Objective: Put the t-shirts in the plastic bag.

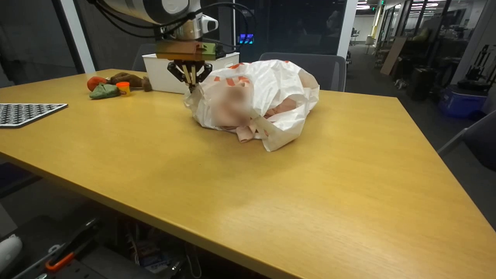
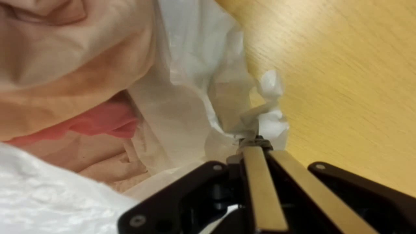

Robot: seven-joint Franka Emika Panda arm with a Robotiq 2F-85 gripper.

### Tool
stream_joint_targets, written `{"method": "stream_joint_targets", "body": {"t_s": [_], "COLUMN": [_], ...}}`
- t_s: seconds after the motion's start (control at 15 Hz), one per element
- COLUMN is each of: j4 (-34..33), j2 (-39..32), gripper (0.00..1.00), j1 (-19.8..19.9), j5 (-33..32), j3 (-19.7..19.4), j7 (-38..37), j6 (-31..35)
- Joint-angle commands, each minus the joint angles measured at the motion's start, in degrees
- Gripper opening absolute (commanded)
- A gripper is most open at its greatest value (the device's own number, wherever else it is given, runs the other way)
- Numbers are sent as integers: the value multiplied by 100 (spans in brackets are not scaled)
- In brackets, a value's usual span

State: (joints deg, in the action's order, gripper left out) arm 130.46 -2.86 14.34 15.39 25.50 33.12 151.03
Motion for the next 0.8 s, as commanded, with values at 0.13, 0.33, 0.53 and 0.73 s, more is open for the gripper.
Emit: {"method": "stream_joint_targets", "body": {"t_s": [0.13, 0.33, 0.53, 0.73], "j4": [799, 1154, 1442, 1651], "j2": [1277, 1724, 2103, 2513], "gripper": [0, 0, 0, 0], "j1": [-1080, -1271, -699, 45], "j5": [-506, -1303, -2177, -3034], "j3": [-1278, -1571, -1161, -612], "j7": [-554, -1327, -2236, -3226], "j6": [555, 1230, 1875, 2379]}}
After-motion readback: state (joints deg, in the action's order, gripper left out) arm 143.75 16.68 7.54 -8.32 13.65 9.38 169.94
